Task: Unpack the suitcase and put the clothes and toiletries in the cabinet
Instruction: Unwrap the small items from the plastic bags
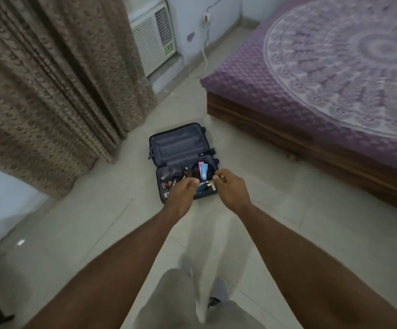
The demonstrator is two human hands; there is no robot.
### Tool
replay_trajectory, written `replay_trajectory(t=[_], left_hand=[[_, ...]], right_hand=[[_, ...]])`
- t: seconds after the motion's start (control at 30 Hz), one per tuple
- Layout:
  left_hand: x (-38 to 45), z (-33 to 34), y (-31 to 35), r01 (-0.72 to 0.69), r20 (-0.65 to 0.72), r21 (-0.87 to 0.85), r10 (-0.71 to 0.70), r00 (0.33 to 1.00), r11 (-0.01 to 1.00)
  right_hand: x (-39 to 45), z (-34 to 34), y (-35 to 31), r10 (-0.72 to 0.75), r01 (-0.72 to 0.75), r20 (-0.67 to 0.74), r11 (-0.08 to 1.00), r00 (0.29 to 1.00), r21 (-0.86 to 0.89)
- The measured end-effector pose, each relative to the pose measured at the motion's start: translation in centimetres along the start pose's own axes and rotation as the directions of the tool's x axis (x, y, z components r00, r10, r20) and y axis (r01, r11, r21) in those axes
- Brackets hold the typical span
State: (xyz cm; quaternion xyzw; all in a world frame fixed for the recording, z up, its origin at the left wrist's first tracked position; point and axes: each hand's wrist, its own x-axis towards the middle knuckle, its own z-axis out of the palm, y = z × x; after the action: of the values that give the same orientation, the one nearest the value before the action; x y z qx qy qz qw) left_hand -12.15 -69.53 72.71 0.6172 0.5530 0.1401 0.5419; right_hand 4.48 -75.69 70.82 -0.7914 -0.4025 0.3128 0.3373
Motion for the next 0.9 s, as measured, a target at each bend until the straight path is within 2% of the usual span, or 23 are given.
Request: replay_trajectory(t=[0.23,0.33,0.43,0.57,0.67,0.83,0.9], left_hand=[[16.4,0.3,-4.0,0.069,-0.014,-0.044,-0.070,0.997,0.997],[24.8,0.2,-7.9,0.158,0.001,-0.094,-0.159,0.987,0.983],[33.7,0.7,-12.6,0.195,0.011,-0.068,-0.195,0.981,0.978],[45.8,2.8,-21.1,0.181,-0.011,0.052,-0.181,0.983,0.982],[54.0,5.0,-28.4,0.194,-0.064,0.056,-0.191,0.980,0.979],[64.2,7.6,-40.0,0.199,-0.159,0.196,-0.169,0.973,0.960],[67.1,8.2,-43.6,0.189,-0.183,0.321,-0.135,0.974,0.928]], right_hand=[[16.2,8.1,4.5,0.061,-0.057,0.144,0.998,0.988,-0.027],[23.2,12.4,7.0,0.097,-0.100,0.174,0.995,0.980,0.013],[30.8,17.4,10.4,0.128,-0.131,0.203,0.991,0.971,0.003],[40.9,26.5,17.7,0.131,-0.129,0.237,0.991,0.963,-0.024],[47.1,33.8,24.0,0.094,-0.087,0.288,0.995,0.953,-0.039],[53.9,43.1,32.8,0.034,-0.017,0.364,0.999,0.931,-0.049],[55.4,46.1,35.7,0.020,0.012,0.382,0.997,0.924,-0.080]])
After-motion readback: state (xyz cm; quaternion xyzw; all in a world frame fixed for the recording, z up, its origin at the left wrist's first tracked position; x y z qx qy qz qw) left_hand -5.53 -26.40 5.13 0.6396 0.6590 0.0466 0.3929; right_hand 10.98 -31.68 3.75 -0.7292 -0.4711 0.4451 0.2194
